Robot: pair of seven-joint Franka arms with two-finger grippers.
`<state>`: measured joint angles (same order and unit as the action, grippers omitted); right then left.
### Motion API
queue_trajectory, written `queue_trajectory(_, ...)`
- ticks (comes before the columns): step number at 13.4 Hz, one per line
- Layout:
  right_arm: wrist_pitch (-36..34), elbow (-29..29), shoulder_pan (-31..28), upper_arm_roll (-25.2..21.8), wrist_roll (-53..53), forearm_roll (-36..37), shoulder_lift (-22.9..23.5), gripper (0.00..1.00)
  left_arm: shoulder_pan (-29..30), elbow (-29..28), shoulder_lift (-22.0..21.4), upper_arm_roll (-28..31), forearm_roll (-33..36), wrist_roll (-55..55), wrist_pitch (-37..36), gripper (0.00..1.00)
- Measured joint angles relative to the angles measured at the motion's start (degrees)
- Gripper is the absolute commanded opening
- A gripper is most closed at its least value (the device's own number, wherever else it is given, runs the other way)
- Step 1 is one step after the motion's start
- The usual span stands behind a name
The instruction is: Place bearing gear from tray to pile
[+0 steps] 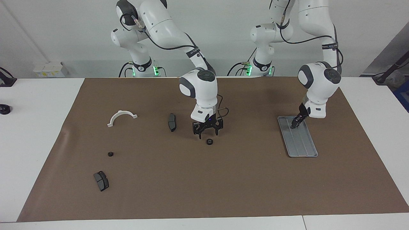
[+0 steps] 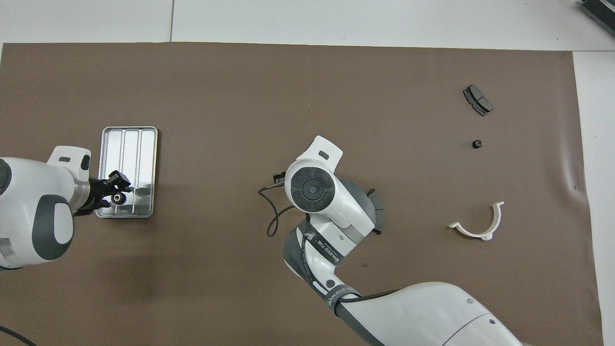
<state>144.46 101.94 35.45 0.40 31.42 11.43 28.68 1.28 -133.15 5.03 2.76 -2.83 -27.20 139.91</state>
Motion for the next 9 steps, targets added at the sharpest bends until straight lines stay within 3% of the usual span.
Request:
queue_trajectory(5, 2.6, 0.0, 0.4, -0.1, -0.1, 0.1, 1.7, 0.78, 0.0, 0.0, 0.0, 0.0, 0.0, 0.8, 0.7, 0.5)
queue_trajectory(9, 3.5, -0.2, -0.2, -0.5, 0.0, 0.1, 1.8, 0.59, 0.4, -0.4, 0.1, 0.0, 0.0, 1.9, 0.8, 0.5)
